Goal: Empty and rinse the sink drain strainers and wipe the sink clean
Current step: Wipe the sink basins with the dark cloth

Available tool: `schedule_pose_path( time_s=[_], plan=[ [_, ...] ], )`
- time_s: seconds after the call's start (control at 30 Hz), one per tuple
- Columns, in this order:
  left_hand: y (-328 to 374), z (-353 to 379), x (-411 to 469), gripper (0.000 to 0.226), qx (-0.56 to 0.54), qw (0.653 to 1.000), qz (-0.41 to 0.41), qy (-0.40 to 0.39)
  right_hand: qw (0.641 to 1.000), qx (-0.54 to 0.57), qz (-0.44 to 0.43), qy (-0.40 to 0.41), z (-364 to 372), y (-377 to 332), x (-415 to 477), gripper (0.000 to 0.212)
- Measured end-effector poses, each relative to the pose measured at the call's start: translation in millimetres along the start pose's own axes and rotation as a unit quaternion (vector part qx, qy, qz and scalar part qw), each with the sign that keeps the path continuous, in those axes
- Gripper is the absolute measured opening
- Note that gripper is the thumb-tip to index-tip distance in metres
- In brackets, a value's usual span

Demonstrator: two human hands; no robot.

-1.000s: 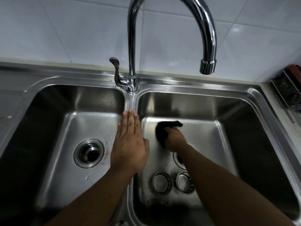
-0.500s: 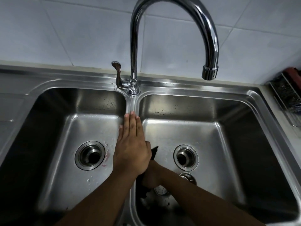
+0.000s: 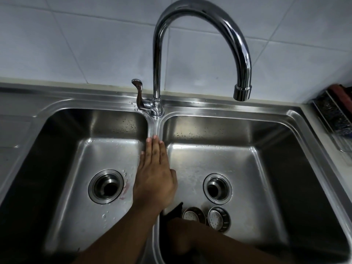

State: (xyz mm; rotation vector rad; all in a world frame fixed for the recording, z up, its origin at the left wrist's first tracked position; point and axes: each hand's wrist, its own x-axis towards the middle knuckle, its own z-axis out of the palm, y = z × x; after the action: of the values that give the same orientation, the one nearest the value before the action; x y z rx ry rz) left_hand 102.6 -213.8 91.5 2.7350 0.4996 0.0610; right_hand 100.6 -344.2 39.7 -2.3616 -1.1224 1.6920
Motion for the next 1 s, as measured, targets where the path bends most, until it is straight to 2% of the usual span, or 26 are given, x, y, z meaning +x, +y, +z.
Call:
schedule_pose_path(
  time_s=[0.07, 0.2, 0.27, 0.37, 0.5, 0.57, 0.63, 0.73, 0.9, 1.0],
  plan=[
    [-1, 1, 0, 0.074, 0.000, 1.000, -0.001, 0.003, 0.999, 0.053, -0.009, -0.011, -12, -1, -4, 0.030],
    [0, 2, 1, 0.071, -0.001, 1.000, -0.004, 0.003, 0.991, 0.124, -0.035, 0.044, -36, 0, -13, 0.031],
    [1, 1, 1, 0.070, 0.003, 1.000, -0.006, -0.003, 0.970, 0.220, -0.045, 0.095, -46, 0, -11, 0.031],
    [6, -1, 2, 0.068, 0.014, 1.000, -0.020, -0.003, 0.943, 0.243, -0.084, 0.212, -73, 0, -4, 0.034],
    [9, 0, 5, 0.064, -0.008, 0.999, -0.035, 0.006, 0.878, 0.349, -0.126, 0.304, -105, 5, 1, 0.033],
    [5, 2, 4, 0.068, -0.022, 0.999, -0.029, 0.010, 0.840, 0.392, -0.129, 0.353, -120, 6, 5, 0.044],
    [2, 4, 3, 0.073, -0.034, 0.999, -0.025, 0.014, 0.810, 0.431, -0.141, 0.371, -139, 3, 7, 0.051],
    [1, 6, 3, 0.080, -0.051, 0.998, -0.022, 0.023, 0.778, 0.462, -0.143, 0.401, -159, -3, 12, 0.046],
    [-1, 6, 1, 0.082, -0.091, 0.995, -0.017, 0.038, 0.792, 0.410, -0.199, 0.406, -140, 4, 9, 0.043],
    [-1, 6, 0, 0.085, -0.104, 0.994, -0.011, 0.043, 0.807, 0.300, -0.226, 0.456, -133, 9, 4, 0.051]
  ],
)
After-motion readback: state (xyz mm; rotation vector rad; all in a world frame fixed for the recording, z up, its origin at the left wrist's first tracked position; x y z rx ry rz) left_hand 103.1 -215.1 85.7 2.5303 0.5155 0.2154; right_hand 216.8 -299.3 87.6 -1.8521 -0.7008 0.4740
